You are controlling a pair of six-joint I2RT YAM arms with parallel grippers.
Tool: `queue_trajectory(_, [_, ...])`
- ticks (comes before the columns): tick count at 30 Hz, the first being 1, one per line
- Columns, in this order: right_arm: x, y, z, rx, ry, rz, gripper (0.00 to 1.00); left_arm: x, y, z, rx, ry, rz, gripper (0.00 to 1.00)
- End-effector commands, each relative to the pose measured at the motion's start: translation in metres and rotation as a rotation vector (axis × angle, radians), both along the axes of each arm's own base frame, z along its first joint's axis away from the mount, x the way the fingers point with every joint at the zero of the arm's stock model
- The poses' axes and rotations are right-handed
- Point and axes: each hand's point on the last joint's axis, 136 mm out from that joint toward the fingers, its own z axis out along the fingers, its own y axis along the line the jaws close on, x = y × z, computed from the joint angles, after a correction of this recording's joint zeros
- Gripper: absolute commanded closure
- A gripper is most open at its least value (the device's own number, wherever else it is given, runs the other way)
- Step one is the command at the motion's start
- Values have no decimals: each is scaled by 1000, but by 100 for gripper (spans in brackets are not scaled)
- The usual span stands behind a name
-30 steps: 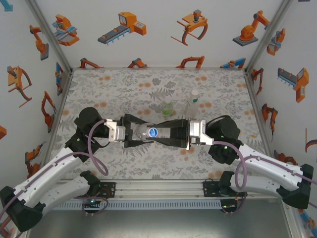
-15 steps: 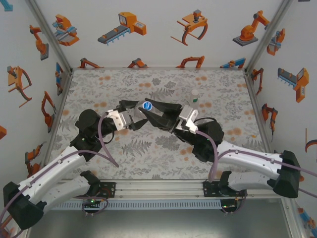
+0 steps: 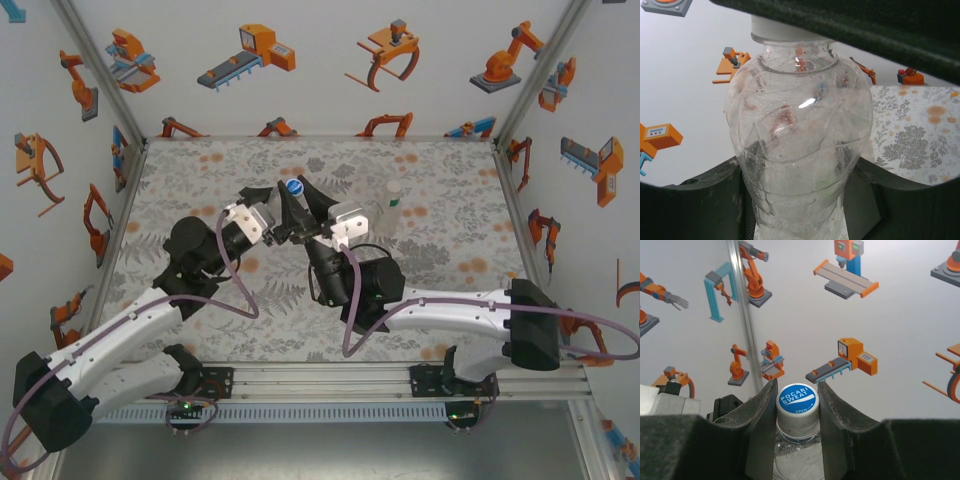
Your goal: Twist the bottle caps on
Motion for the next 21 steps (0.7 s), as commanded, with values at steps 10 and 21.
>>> queue_trajectory(10, [-43,-5,-8,-215,-88,274,47,1,-10,-1,11,111,-59,100])
queue_trajectory(21, [-65,-48,-12,-448,-118,543,44,-29,-20,-11,55,156,-238,100])
